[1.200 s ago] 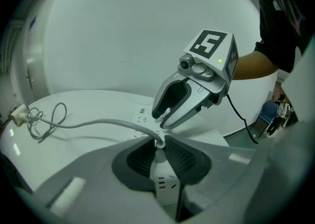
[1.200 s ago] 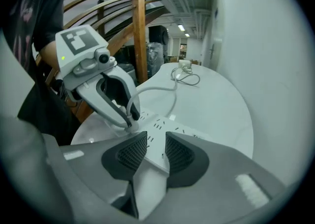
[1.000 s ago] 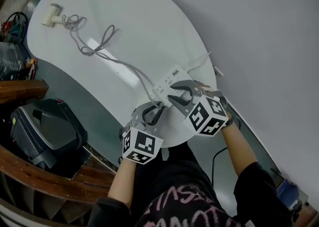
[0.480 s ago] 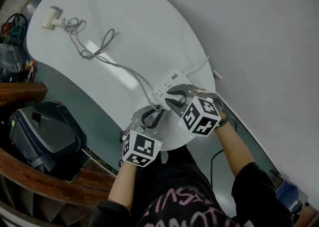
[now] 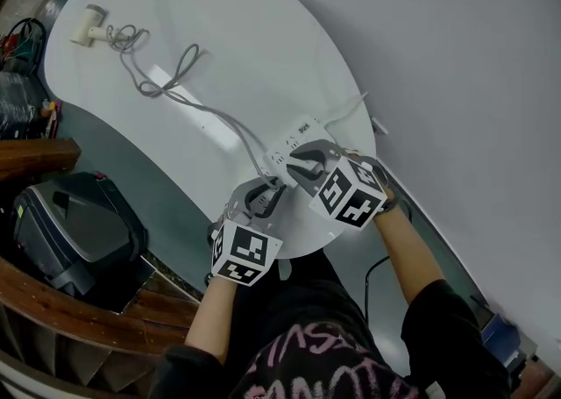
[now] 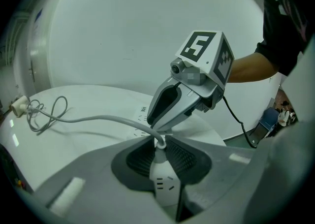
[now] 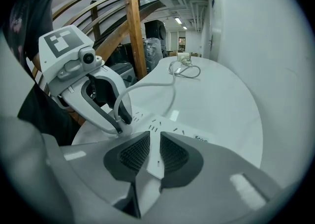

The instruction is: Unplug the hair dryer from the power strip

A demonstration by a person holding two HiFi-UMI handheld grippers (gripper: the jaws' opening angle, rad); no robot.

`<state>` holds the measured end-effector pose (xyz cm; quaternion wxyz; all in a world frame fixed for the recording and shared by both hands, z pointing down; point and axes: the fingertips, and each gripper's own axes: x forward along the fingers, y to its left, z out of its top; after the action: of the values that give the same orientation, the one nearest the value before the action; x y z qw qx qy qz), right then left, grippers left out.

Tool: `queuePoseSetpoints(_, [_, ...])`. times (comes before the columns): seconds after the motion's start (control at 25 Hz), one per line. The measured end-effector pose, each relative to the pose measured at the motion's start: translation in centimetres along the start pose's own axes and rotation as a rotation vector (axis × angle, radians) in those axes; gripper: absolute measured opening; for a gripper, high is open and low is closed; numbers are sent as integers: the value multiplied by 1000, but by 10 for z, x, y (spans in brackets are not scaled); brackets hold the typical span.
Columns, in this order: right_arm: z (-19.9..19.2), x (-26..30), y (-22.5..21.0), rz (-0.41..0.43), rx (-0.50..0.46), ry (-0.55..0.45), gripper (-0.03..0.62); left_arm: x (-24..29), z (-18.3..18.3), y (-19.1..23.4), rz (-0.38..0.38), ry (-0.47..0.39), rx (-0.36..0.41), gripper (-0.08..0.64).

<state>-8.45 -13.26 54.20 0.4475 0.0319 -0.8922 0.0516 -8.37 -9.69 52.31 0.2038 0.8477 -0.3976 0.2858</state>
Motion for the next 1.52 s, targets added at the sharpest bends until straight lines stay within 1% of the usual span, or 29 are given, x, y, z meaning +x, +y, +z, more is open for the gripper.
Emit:
queuePoseSetpoints(0.2, [2,0,-1,-10,13,-12,83,-1,0,1,-9,-3,-1,78])
queuePoseSetpoints(0.44, [0,2,-1,-17,10,5,83,-1,0,0,27,27,5,66])
queuePoseSetpoints(0.6, [0,1,-1,-25,11,15,84,-4,2,1,37,17,-13,60])
queuePoseSetpoints(0.76, [0,2,-1,-34,20,17,86,-4,3,-2,46,16,21,55])
queuePoseSetpoints(0.92, [1,3,-1,-37,20,29,86,-5,4,-2,64,4,17,52])
queuePoseSetpoints(1.04, [1,3,-1,-40,22,34,86,-7,6,-2,63,-5,34,49])
queuePoseSetpoints(1.2, [1,3,1,-55,-10,48,86,-9,6,-4,75,-22,36,48])
queuePoseSetpoints(1.28, [1,4,0,-56,-3,43,86,-9,6,-4,76,-20,43,48])
queuePoseSetpoints(1.36, [1,4,-1,-55,10,37,86,-8,6,-2,74,-22,26,46])
queuePoseSetpoints(1.48, [1,5,0,-57,13,34,86,-9,6,2,75,-33,-29,46])
queuePoseSetpoints(1.52, [1,5,0,-58,12,35,86,-10,6,2,76,-32,-24,46])
